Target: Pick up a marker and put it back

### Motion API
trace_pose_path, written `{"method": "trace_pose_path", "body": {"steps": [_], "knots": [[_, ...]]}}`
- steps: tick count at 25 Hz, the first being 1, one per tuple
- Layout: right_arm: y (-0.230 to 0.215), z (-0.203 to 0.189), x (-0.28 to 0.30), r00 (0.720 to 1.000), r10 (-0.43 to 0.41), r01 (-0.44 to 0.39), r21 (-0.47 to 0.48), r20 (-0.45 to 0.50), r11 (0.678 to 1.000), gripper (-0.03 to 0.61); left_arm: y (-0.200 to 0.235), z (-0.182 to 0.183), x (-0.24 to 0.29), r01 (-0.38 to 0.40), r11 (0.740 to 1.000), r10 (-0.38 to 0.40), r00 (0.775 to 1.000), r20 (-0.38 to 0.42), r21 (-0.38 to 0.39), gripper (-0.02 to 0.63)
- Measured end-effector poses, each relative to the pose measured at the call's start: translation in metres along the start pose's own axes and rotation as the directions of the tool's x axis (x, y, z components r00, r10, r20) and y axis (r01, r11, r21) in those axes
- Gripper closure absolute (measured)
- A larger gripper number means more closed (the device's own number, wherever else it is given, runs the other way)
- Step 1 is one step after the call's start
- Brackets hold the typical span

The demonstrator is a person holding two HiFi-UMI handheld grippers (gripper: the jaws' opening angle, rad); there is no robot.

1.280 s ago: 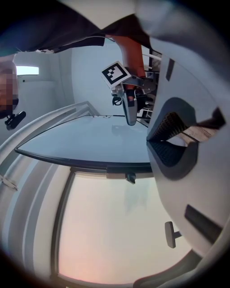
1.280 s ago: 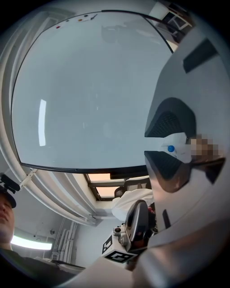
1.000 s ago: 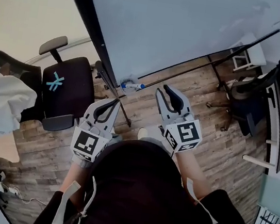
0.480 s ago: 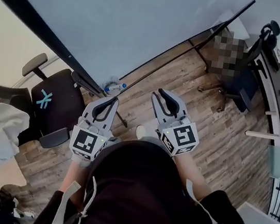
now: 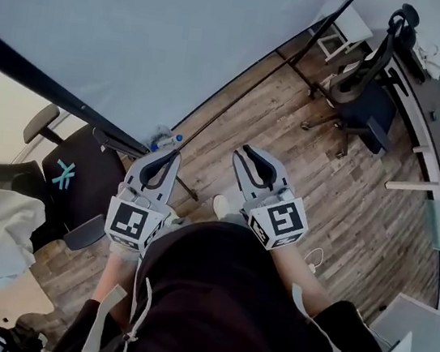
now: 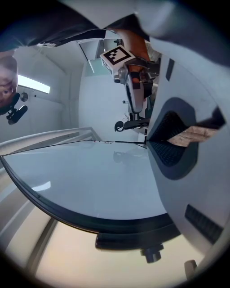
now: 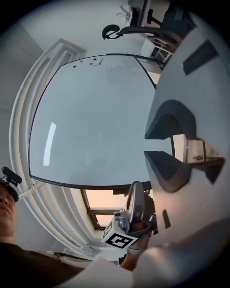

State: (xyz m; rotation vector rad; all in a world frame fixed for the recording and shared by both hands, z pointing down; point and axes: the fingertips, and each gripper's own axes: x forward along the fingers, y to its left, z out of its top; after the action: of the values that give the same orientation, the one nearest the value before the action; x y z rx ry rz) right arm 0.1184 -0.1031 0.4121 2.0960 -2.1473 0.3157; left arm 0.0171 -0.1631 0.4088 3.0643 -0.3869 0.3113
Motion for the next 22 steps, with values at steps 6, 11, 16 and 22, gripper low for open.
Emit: {"method": "trace_pose_path", "body": {"steps": [6,11,16,22], "knots": [[-0.001,-0.005,-0.007,1.000,-0.026,0.026,0.002,-0.010,1.000,0.489,-0.001,0.004,0.009,0.035,0.999,-0.035,0.999,0.005,0.010,0.607],[0.001,-0.007,-0.012,0.999,-0.040,0.040,0.007,-0.012,0.999,0.489,-0.003,0.006,0.012,0.055,0.998,-0.055,0.998,0.006,0.017,0.607],[0.004,-0.006,-0.013,0.999,-0.044,0.044,-0.005,0.000,0.999,0.494,-0.002,0.010,0.011,0.062,0.998,-0.062,0.998,0.005,0.026,0.607],[0.002,-0.003,-0.013,0.999,-0.053,0.053,-0.002,0.007,0.999,0.495,-0.002,0.011,0.010,0.068,0.997,-0.068,0.998,0.011,0.032,0.607]]}}
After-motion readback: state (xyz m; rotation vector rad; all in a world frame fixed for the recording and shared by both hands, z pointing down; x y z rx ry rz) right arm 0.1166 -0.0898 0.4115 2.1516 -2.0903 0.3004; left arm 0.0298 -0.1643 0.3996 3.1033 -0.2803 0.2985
